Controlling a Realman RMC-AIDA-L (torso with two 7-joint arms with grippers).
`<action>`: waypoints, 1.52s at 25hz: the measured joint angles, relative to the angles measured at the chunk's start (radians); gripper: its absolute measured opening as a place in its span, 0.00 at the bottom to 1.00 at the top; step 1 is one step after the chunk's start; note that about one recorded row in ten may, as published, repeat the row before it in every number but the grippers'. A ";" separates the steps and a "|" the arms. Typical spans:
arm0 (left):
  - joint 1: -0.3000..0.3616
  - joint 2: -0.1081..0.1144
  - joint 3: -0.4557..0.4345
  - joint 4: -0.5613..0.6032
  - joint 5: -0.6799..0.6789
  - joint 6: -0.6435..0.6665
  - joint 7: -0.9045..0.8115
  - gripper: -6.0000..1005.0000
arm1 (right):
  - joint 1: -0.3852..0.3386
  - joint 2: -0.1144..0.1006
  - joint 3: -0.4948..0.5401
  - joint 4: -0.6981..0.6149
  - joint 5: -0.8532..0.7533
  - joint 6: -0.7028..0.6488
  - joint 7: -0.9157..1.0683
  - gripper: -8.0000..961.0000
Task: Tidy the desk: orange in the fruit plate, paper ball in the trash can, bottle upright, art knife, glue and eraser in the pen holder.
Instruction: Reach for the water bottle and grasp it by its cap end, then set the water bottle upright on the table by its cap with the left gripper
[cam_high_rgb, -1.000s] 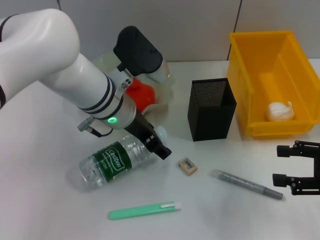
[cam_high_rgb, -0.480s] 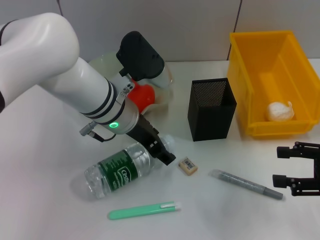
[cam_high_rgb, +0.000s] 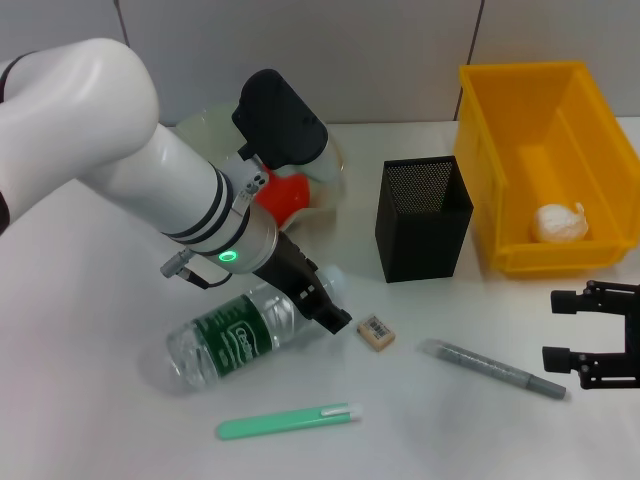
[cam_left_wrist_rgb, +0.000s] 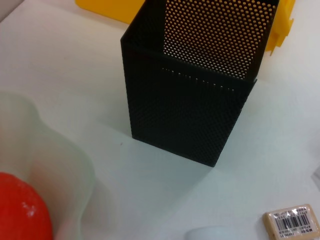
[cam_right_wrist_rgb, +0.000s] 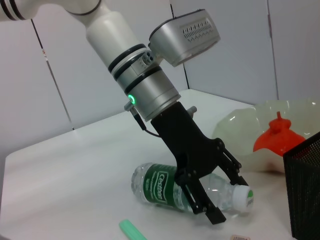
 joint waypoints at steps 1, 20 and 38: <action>0.001 0.000 0.008 -0.002 -0.003 -0.006 0.000 0.86 | 0.001 0.000 0.000 0.001 0.000 0.000 0.000 0.82; 0.006 0.000 0.026 -0.001 -0.006 -0.032 0.001 0.58 | 0.006 0.000 0.000 0.003 0.000 -0.002 0.000 0.82; 0.005 0.000 0.046 0.020 -0.005 -0.031 0.002 0.45 | 0.007 -0.003 0.000 0.003 0.000 -0.001 0.002 0.82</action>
